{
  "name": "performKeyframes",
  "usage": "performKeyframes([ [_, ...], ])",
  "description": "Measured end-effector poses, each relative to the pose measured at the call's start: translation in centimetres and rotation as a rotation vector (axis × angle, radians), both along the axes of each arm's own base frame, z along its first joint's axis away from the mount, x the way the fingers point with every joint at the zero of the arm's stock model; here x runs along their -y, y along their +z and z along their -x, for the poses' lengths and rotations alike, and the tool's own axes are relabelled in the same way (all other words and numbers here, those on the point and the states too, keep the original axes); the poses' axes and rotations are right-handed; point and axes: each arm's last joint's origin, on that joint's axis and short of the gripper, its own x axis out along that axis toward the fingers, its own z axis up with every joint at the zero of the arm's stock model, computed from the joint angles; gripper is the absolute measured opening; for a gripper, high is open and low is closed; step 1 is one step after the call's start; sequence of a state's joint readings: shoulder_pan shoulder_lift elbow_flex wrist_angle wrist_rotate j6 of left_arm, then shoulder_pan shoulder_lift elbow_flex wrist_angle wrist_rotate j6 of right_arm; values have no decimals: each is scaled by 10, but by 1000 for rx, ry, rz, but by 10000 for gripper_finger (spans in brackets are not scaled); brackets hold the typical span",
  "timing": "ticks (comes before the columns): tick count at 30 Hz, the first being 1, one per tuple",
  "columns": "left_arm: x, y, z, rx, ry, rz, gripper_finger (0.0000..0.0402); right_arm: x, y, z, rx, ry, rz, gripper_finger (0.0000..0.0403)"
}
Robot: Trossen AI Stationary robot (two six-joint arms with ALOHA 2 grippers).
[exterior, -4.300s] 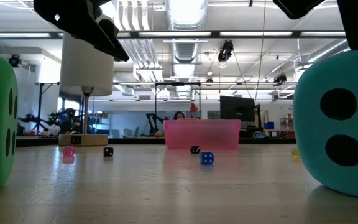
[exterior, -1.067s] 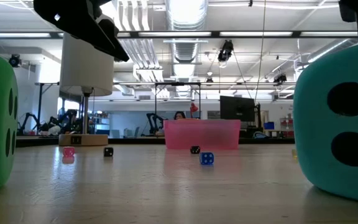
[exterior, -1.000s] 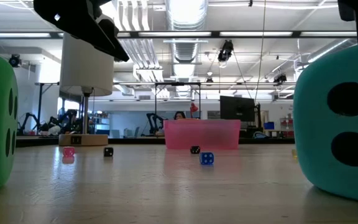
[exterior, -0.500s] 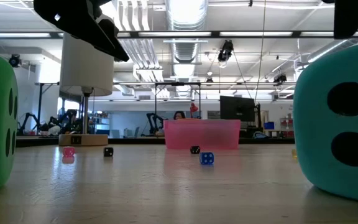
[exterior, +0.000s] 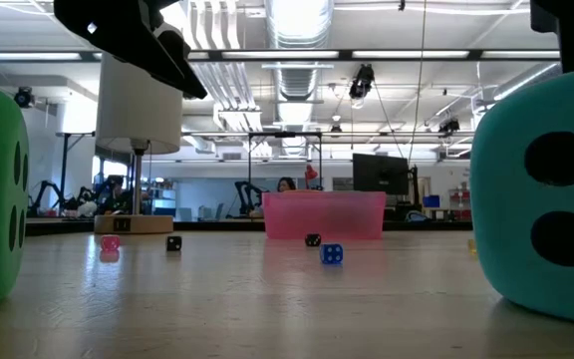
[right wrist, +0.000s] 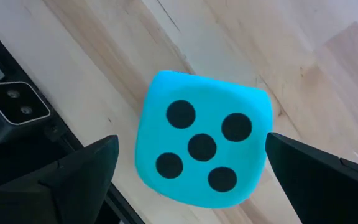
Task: Pick & Place Dice
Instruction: Put the big blue dice into the red container
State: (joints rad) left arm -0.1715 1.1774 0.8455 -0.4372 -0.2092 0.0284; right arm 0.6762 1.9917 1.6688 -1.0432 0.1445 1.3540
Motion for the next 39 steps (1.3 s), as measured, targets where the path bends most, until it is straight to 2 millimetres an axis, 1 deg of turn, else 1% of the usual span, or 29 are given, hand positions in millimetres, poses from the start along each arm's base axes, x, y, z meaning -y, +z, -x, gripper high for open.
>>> performKeyframes([
  [10,0,0,0,0,0,0,391,-1,-8,-1,-26,9,9,400],
  [28,0,0,0,0,1,0,393,1,-6,2,-56,-7,11,400],
  [32,0,0,0,0,1,0,391,1,-3,1,-52,-9,8,400],
  [36,0,0,0,0,1,0,392,1,-3,1,-53,-34,6,400],
  [39,0,0,0,0,1,0,393,2,-3,1,-51,-92,3,400],
])
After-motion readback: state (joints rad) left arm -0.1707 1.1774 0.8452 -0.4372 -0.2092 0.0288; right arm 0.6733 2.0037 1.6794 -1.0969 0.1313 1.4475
